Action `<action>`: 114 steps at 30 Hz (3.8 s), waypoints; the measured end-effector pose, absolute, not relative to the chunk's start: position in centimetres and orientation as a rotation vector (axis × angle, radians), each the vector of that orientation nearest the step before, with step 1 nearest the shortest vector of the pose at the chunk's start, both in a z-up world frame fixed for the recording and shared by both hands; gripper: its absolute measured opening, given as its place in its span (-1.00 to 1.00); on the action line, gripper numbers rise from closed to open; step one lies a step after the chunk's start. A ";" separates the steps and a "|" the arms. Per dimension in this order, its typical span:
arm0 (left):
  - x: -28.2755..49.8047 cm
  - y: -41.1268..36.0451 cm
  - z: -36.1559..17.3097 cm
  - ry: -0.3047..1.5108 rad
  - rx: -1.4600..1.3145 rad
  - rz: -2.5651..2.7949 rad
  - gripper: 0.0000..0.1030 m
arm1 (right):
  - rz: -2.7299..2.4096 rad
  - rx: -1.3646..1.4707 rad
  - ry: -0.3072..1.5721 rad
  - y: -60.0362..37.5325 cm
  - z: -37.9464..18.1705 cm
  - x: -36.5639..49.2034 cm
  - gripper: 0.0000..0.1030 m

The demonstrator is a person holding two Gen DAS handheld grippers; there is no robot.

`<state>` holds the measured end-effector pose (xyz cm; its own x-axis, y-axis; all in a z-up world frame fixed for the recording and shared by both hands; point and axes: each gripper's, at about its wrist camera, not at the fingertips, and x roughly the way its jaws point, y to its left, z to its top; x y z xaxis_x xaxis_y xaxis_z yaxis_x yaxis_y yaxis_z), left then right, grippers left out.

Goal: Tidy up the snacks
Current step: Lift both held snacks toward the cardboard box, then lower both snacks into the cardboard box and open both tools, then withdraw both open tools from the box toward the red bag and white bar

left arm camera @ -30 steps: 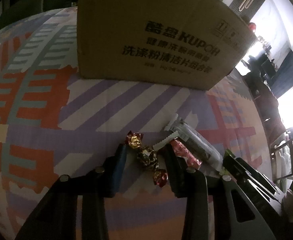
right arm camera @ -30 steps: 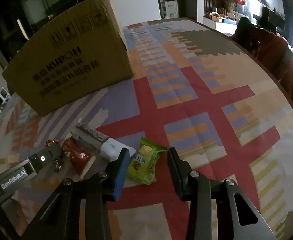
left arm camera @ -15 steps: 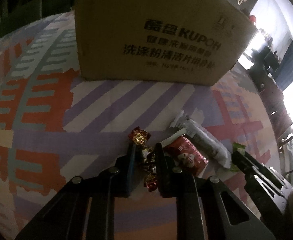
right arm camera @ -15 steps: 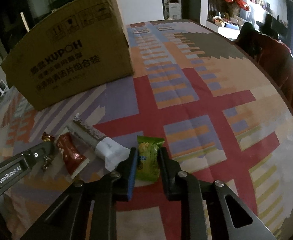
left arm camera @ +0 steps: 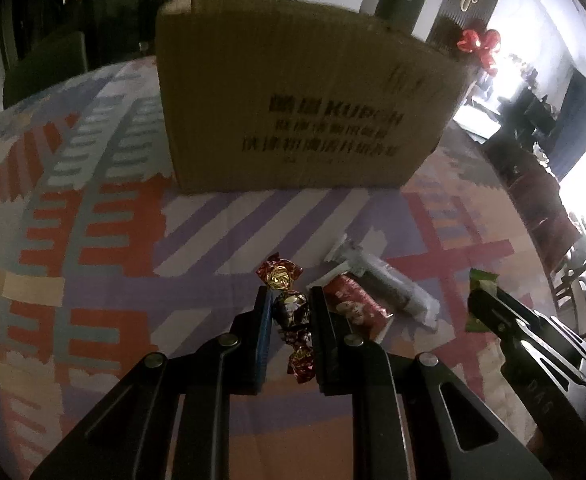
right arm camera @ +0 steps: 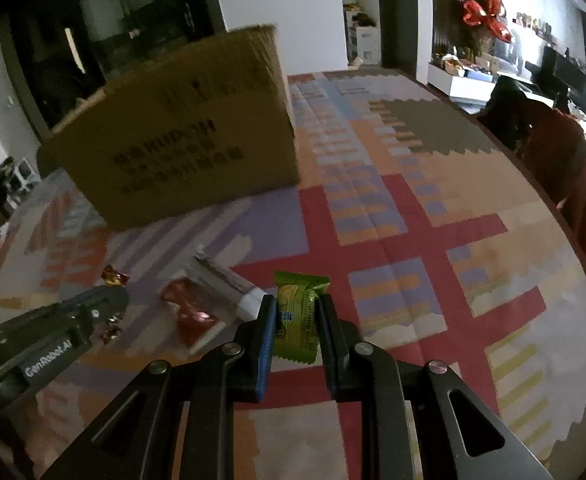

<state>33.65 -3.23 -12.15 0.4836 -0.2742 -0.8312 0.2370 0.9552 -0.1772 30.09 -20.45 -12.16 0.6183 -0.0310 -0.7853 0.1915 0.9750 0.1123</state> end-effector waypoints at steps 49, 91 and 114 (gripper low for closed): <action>32.5 -2.2 8.6 0.636 -0.027 -0.316 -0.64 | 0.219 0.084 0.525 -16.3 6.1 32.3 -0.57; 47.9 -5.0 4.9 0.916 0.027 -0.274 0.04 | 0.137 -0.003 0.798 -19.6 3.0 47.6 -0.06; 39.2 -6.1 6.6 0.794 0.117 -0.241 0.28 | 0.211 0.039 0.753 -21.4 3.9 40.0 -0.06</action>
<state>39.18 -6.12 6.65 0.6755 -0.1704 -0.7174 0.2576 0.9662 0.0131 39.98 -21.44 3.89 0.7098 0.2042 -0.6742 -0.1763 0.9781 0.1106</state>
